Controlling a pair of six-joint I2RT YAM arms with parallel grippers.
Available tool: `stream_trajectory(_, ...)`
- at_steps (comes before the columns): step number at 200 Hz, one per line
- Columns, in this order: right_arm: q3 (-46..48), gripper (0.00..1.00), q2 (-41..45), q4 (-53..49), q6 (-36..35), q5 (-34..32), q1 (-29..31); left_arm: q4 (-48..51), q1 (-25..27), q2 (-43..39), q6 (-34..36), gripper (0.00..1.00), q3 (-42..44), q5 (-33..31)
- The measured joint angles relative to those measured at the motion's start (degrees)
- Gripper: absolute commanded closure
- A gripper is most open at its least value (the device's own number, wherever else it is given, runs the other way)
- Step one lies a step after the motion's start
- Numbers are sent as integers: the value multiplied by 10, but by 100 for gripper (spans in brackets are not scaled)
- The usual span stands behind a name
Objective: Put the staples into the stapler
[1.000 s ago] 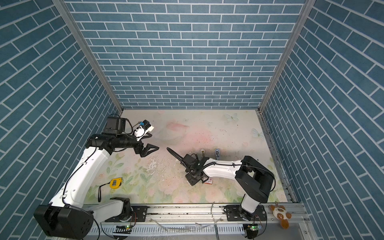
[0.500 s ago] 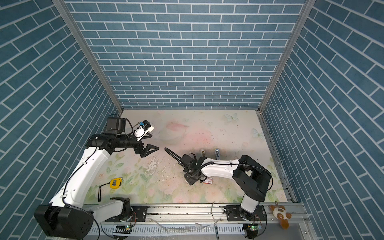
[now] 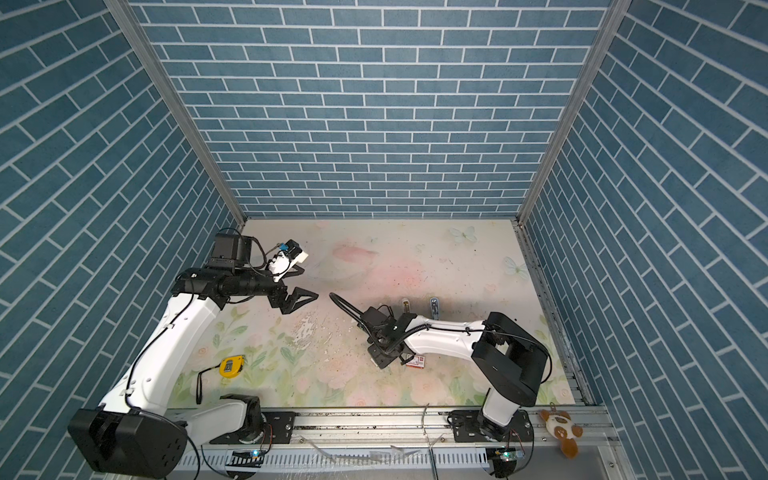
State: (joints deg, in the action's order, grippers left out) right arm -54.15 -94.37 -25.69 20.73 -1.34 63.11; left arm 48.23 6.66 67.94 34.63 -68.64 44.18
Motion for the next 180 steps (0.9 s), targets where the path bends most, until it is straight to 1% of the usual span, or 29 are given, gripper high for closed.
stream_trajectory(62,1,92,5,1,6,-6,0,-13,0,0,-13,1,1,-12)
stream_trajectory(112,15,92,39,15,30,-12,0,-19,0,0,-19,0,1,-21)
stream_trajectory(180,15,91,49,42,49,-40,-8,-25,0,0,-18,0,1,-26)
